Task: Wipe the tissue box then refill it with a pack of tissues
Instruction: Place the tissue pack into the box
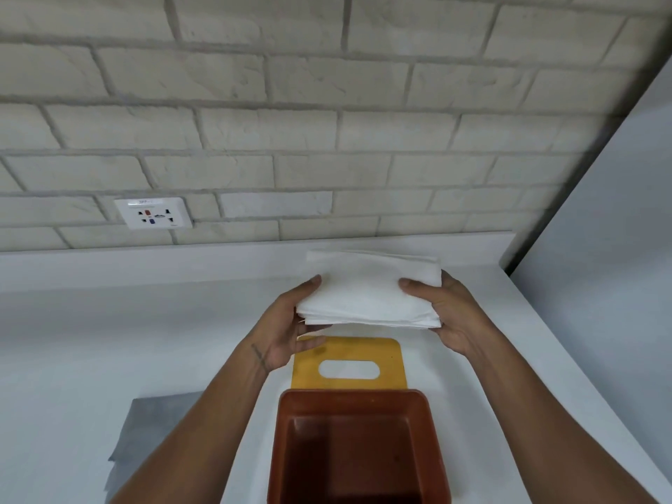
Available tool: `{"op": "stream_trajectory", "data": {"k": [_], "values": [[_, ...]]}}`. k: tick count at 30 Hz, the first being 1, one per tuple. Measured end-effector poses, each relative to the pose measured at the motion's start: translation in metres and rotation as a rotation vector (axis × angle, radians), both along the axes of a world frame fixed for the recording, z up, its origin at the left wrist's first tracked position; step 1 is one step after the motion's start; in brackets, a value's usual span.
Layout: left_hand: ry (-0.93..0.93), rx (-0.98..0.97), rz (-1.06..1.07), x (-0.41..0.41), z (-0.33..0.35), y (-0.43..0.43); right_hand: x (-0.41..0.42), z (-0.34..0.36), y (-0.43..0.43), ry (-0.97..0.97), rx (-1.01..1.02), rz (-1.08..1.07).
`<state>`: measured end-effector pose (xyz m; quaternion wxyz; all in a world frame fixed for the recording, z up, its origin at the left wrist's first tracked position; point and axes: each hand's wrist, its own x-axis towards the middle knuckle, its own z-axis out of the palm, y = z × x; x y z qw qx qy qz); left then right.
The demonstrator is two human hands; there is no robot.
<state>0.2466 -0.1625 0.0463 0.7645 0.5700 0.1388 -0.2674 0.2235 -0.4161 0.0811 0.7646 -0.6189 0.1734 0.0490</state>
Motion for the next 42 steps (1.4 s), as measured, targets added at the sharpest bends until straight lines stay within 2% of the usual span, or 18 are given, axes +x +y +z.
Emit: {"op": "stream_trajectory", "data": {"k": [3, 8, 11, 14, 18, 23, 25, 29, 35, 42], "values": [[-0.024, -0.109, 0.036, 0.001, -0.001, -0.003, -0.001, 0.000, 0.000, 0.039, 0.032, 0.018], [0.006, -0.230, 0.180, 0.004, -0.004, -0.017, -0.004, -0.009, 0.011, 0.029, 0.651, -0.123], [-0.020, -0.173, 0.189, 0.002, -0.007, -0.031, -0.009, -0.019, 0.033, -0.001, 0.788, -0.076], [-0.089, -0.057, 0.189, 0.002, -0.012, -0.034, -0.010, -0.017, 0.046, -0.035, 0.726, -0.032], [-0.172, 0.031, 0.171, 0.005, -0.012, -0.025, -0.006, -0.017, 0.044, -0.045, 0.591, -0.088], [-0.261, 0.107, 0.089, 0.014, -0.006, -0.009, -0.003, -0.015, 0.019, 0.028, 0.604, -0.099], [-0.252, 0.140, 0.032, 0.017, 0.001, 0.000, -0.004, -0.012, 0.011, 0.065, 0.554, -0.063], [-0.136, 0.113, -0.099, 0.016, 0.008, 0.005, -0.007, -0.016, 0.009, 0.175, 0.292, -0.090], [-0.131, 0.244, -0.117, 0.007, -0.003, -0.002, -0.011, -0.022, 0.011, 0.190, 0.226, -0.158], [-0.126, 0.162, -0.050, 0.010, 0.004, 0.001, -0.020, -0.015, 0.004, 0.226, -0.023, -0.030]]}}
